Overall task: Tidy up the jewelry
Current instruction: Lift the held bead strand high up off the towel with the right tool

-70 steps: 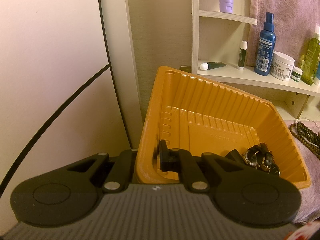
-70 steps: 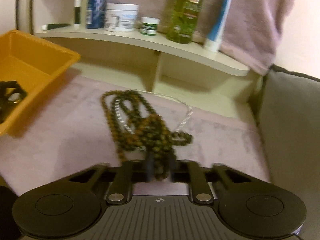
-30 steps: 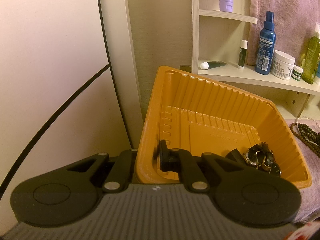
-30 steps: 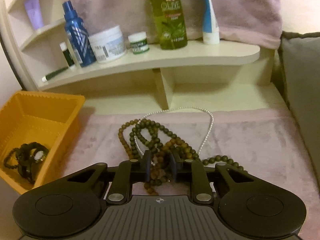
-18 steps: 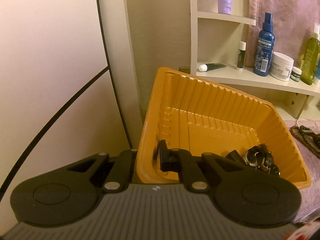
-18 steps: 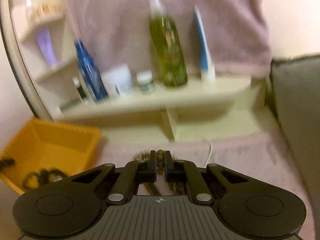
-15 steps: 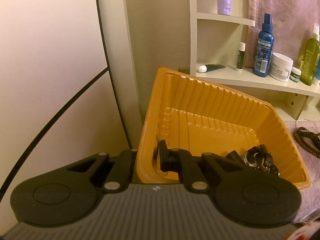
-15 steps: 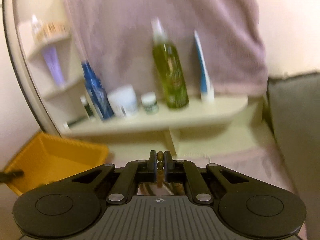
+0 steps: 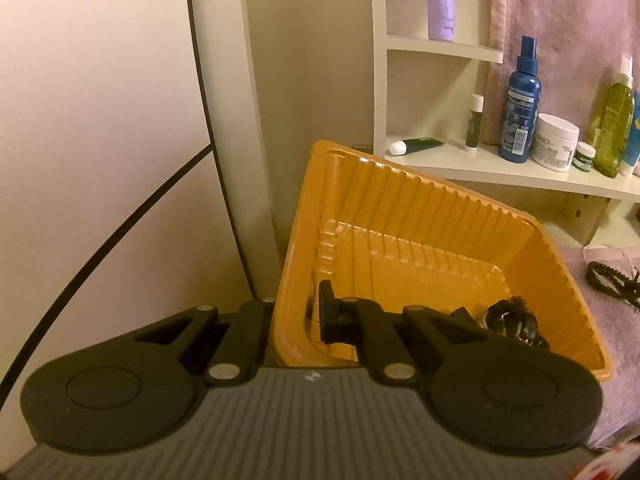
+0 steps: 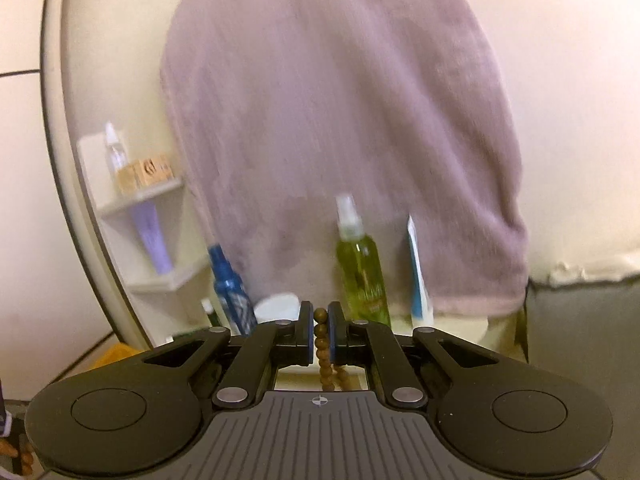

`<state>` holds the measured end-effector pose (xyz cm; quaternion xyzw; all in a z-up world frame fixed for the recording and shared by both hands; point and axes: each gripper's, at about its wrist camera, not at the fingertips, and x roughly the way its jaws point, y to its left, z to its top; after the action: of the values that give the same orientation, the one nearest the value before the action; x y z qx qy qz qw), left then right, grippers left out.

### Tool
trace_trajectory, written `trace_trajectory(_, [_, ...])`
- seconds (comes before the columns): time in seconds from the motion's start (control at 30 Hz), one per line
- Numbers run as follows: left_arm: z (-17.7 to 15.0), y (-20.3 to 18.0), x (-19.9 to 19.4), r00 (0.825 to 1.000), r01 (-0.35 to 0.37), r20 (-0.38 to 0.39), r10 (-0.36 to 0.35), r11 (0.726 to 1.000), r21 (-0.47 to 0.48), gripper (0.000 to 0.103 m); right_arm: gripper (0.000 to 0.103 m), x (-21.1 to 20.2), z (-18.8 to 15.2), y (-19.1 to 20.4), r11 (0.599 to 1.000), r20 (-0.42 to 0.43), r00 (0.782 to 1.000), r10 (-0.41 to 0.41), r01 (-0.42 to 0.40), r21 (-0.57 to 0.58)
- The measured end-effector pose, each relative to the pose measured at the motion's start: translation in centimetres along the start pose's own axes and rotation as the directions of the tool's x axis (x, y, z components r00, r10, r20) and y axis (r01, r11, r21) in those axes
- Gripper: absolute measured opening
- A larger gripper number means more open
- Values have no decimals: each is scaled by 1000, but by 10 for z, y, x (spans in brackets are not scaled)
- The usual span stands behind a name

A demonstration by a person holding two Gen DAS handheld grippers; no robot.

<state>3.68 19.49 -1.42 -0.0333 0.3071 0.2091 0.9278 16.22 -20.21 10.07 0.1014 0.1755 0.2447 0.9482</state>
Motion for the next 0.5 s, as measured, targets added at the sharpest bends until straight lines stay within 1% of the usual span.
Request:
trace_trajectory(0.3, [0,3,-3,1000,9,6,-9,1000,-4,7,7,-12,24,5,999,72,997,-16,19,-36])
trace_trajectory(0.37, [0,3,-4,1000,11,8,-11,1000,-5,7,7,-11,22,3,998,52,998,-43,45,-34])
trace_trajectory(0.5, [0,3,-4,1000,10,8,-10,1000,-8,7,7,-5,-3,-19,995,-54,994,-96,98,22])
